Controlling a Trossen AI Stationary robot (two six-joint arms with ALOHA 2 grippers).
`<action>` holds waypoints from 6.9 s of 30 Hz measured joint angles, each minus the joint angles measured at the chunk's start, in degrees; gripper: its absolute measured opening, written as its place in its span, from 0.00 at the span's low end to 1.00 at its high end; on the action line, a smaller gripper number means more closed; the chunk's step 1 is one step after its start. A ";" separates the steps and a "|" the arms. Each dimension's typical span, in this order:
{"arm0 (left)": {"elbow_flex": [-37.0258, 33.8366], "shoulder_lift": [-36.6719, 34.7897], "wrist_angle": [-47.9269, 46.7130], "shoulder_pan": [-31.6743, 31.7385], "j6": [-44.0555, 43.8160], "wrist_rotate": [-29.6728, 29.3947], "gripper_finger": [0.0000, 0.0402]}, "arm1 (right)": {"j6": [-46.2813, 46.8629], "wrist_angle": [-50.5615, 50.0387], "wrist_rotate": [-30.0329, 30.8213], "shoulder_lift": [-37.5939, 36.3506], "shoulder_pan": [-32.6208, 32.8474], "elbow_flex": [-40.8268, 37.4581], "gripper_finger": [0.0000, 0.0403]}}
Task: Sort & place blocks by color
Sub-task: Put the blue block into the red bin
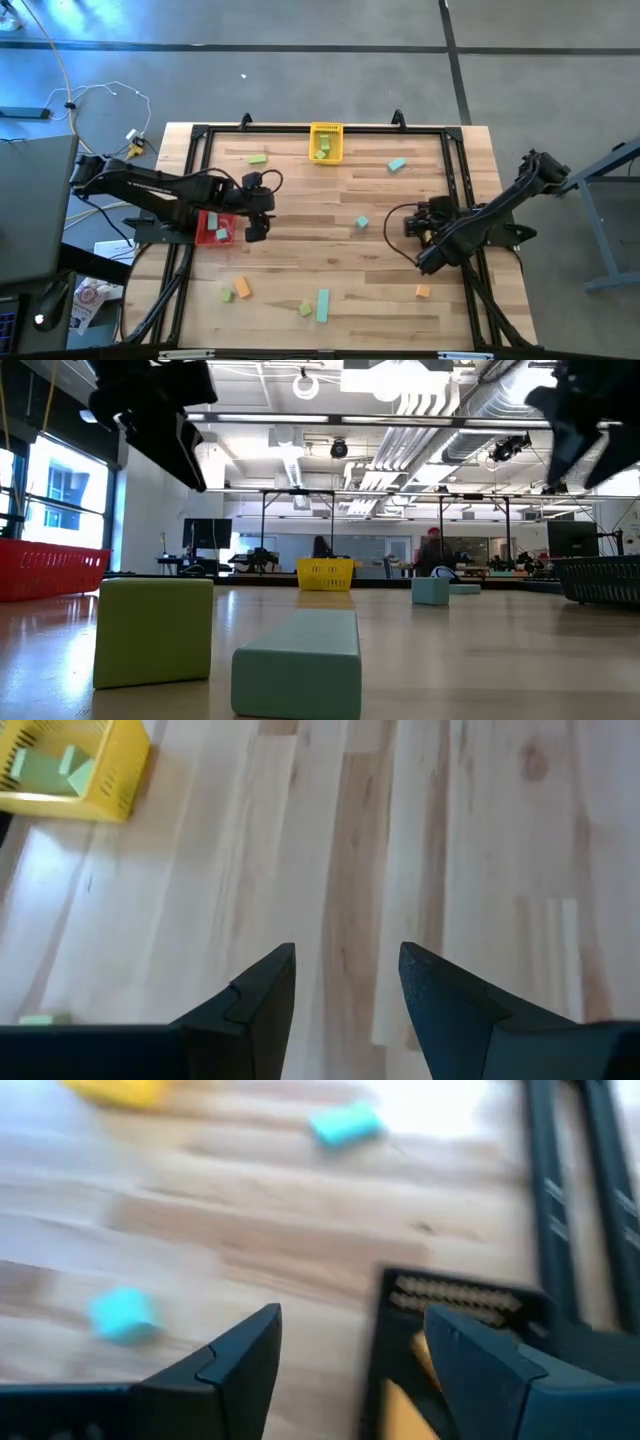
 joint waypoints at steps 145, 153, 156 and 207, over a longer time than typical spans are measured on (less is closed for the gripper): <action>0.02 0.10 20.87 -8.91 16.35 -23.95 0.41 | -95.24 90.70 -26.59 17.40 -29.20 9.04 0.27; 0.02 0.10 24.19 -8.89 21.16 -23.95 0.41 | -97.06 98.33 -31.40 17.40 -31.38 9.04 0.27; 0.02 0.10 25.87 -8.89 21.81 -23.99 0.41 | -97.15 100.54 -31.49 17.40 -32.15 9.04 0.27; 0.02 0.10 36.38 -8.68 24.73 -30.07 0.41 | -98.54 110.19 -30.92 17.44 -34.33 9.04 0.27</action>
